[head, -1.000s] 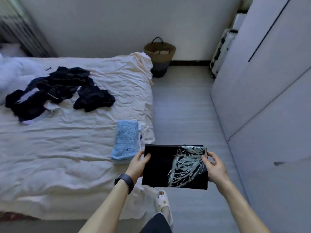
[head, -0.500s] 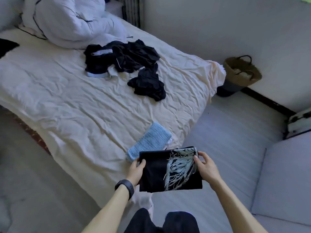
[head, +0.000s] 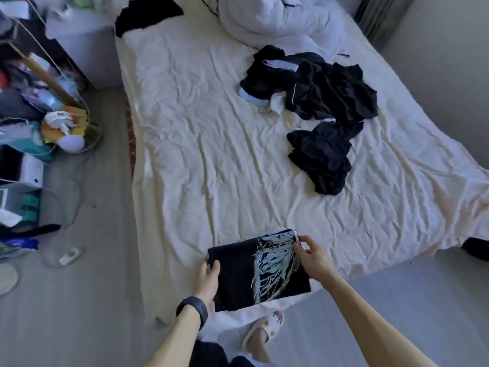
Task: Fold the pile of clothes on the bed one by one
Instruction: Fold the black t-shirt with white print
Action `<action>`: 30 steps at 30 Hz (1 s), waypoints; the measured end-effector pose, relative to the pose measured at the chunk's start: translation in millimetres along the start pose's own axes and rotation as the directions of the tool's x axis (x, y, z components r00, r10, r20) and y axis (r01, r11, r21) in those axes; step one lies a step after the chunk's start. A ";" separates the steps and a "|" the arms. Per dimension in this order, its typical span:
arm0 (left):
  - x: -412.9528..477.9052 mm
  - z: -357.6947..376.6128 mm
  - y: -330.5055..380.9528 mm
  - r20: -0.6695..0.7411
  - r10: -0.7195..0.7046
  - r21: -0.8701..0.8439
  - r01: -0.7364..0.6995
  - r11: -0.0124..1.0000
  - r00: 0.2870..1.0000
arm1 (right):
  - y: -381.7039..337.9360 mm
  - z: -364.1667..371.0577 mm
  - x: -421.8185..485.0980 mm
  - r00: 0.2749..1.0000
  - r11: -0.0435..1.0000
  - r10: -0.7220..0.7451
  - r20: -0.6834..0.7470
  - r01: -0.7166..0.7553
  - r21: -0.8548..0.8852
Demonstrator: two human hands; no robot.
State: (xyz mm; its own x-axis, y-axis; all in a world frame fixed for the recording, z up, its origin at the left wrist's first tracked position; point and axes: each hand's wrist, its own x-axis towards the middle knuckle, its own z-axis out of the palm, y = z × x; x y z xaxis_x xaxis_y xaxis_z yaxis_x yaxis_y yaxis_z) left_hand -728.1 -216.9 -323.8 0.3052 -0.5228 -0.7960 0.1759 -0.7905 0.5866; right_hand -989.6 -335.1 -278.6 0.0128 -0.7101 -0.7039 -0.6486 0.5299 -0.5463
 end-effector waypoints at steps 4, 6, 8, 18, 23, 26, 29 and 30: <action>17.4 15.9 -6.9 -0.119 -0.060 -0.064 0.052 0.997 0.991 | -0.8 13.3 52.4 0.997 0.998 -0.011 0.080 0.016 -0.061; 28.9 21.3 -15.7 -0.159 -0.090 -0.083 0.078 0.994 0.983 | 6.1 24.5 73.2 0.994 0.998 -0.004 0.112 0.012 -0.070; 40.5 25.5 -20.8 -0.184 -0.083 -0.081 0.069 0.994 0.979 | 13.8 32.0 87.2 0.994 0.996 -0.002 0.111 0.011 -0.087; 62.9 28.1 -15.1 -0.241 0.149 0.154 -0.114 0.981 0.959 | 22.8 42.0 93.3 0.997 0.990 -0.068 -0.028 0.064 -0.125; 42.5 45.3 -26.1 -0.374 0.541 0.711 -0.142 0.689 0.753 | 27.8 58.9 64.7 0.875 0.885 -0.359 -0.325 0.208 -0.416; 31.7 73.1 -30.5 -0.016 0.682 0.874 -0.322 0.365 0.731 | 35.0 78.4 47.9 0.721 0.625 -0.671 -0.173 0.425 -0.655; 46.5 80.3 -36.7 0.100 0.682 0.908 -0.347 0.235 0.724 | 38.9 90.3 62.9 0.758 0.526 -0.652 -0.010 0.443 -0.726; 52.3 80.6 -37.8 0.108 0.670 0.912 -0.341 0.226 0.734 | 41.5 91.4 73.1 0.782 0.523 -0.623 0.011 0.428 -0.737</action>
State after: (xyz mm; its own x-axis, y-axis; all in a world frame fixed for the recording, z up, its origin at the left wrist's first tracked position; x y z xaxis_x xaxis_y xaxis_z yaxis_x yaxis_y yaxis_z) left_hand -794.2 -240.1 -399.6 0.2409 -0.9481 -0.2075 -0.9181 -0.2919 0.2680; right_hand -946.0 -322.7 -394.2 0.4228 -0.8803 -0.2153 -0.8949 -0.3682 -0.2521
